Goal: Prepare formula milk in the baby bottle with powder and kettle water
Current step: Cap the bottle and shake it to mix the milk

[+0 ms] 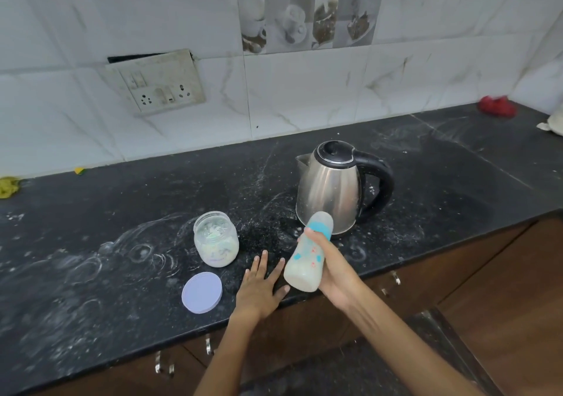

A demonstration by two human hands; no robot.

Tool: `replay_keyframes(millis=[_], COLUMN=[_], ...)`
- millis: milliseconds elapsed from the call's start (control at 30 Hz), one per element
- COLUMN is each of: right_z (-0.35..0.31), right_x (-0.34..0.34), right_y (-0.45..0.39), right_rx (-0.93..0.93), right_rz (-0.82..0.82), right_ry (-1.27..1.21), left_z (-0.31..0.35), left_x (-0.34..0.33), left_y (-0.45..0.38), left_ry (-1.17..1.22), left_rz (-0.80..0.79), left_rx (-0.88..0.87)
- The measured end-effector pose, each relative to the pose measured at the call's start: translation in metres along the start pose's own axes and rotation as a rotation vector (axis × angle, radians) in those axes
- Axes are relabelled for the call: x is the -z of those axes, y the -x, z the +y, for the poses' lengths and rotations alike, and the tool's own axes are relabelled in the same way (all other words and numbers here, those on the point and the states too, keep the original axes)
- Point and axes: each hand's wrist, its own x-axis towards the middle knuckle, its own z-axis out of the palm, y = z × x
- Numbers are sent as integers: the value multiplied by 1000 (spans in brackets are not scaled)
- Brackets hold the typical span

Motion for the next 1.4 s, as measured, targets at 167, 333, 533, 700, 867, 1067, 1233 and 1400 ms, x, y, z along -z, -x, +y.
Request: replay_keyframes(millis=[167, 333, 533, 700, 867, 1067, 1233, 1400], right_z=[-11, -28, -18, -19, -17, -22, -23, -27], right_x=[4, 17, 7, 4, 5, 9, 11, 9], right_y=[-6, -7, -7, -6, 3, -1, 4, -3], right_rx=[-32, 209, 347, 288, 239, 341, 296, 284], right_rz=[-76, -130, -66, -77, -141, 63, -58, 36], right_ry=[50, 608, 440, 241, 449, 232, 392, 318], left_z=[0, 0, 0, -1, -2, -1, -2, -2], left_x=[-1, -1, -1, -1, -2, -2, -3, -6], left_y=[-2, -2, -1, -2, -1, -3, -2, -3], left_ry=[-12, -11, 18, 9, 13, -4, 0, -2], left_rz=[-4, -10, 6, 2, 8, 0, 14, 34], left_rx=[7, 11, 12, 14, 4, -3, -1, -7])
